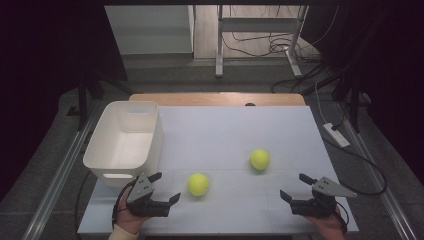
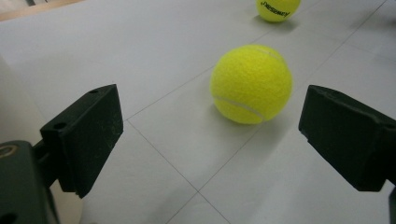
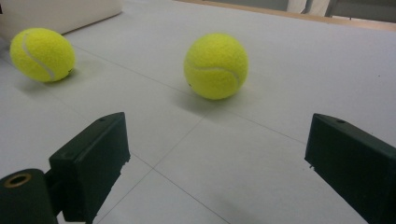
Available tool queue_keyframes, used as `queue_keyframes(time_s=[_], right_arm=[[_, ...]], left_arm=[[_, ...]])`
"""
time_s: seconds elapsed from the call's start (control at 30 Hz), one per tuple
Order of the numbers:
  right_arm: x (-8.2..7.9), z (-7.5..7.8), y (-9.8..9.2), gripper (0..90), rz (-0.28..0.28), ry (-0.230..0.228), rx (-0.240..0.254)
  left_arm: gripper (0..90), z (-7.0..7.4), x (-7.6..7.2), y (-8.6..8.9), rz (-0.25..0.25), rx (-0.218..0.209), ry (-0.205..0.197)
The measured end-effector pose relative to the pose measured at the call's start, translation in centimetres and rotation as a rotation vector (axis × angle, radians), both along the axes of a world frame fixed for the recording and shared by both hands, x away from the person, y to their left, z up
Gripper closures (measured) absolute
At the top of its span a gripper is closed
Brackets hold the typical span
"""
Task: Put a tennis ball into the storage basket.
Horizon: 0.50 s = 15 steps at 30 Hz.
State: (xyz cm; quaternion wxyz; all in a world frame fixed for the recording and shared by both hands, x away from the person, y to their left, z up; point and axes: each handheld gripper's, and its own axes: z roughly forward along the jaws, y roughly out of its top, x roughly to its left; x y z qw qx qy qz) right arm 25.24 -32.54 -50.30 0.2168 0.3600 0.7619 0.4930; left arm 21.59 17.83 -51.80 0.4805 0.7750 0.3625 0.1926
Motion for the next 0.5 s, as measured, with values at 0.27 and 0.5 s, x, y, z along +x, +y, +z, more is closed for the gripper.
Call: queue_keyframes(time_s=[0.27, 0.5], right_arm=[[0.11, -0.16, 0.13, 6.8, 0.009, 0.011, -0.012], [0.1, -0.26, 0.21, 7.2, 0.016, 0.017, -0.02]], left_arm=[[7.5, 0.1, -0.13, 0.03, 0.003, 0.002, -0.003], [7.5, 0.16, -0.12, -0.03, 0.001, 0.003, -0.005]])
